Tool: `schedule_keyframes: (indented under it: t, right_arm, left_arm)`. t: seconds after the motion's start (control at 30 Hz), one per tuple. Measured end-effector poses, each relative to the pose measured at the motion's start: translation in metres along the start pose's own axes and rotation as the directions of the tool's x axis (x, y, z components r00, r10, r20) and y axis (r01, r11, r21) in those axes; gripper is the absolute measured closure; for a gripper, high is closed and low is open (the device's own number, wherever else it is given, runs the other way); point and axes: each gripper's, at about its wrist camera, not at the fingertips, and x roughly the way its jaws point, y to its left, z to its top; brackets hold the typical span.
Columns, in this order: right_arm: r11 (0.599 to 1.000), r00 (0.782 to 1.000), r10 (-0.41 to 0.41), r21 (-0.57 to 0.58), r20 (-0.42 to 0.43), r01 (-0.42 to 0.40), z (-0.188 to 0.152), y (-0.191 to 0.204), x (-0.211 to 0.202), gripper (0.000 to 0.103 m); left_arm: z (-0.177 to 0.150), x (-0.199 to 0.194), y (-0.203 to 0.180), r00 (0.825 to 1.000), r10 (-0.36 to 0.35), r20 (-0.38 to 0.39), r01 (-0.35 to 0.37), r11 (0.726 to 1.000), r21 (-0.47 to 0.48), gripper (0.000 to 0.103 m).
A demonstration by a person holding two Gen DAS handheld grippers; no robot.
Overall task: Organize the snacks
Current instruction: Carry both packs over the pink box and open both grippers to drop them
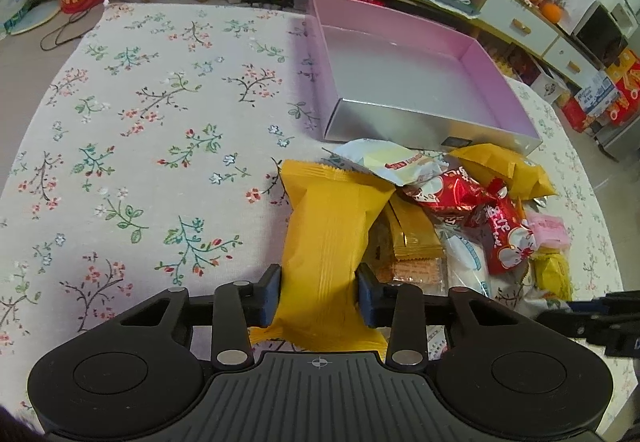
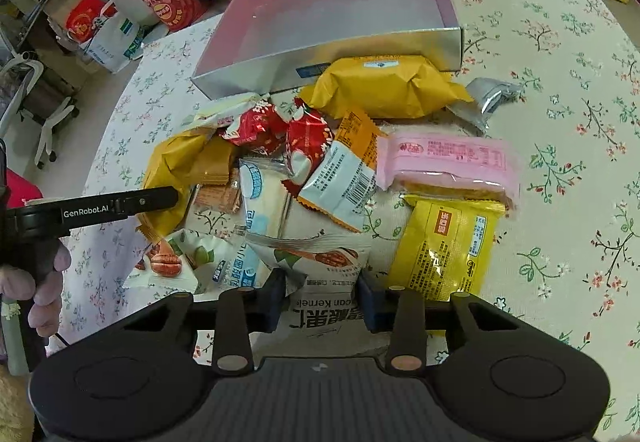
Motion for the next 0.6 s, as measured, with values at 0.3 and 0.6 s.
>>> schedule_keyframes:
  t: [0.3,0.6]
  right_arm:
    - [1.0,1.0,0.019,0.017,0.002,-0.019,0.002,-0.001,0.001,0.1]
    - [1.0,1.0,0.023,-0.005,-0.01,-0.023,-0.002,0.005,0.007,0.1]
  left_arm:
    - [-0.003,-0.015,0.007,1.0,0.01,0.018,-0.01,1.0,-0.012,0.068]
    - [-0.005,-0.021,0.005,0.999,0.005,0.033,-0.005,1.0,-0.012,0.068]
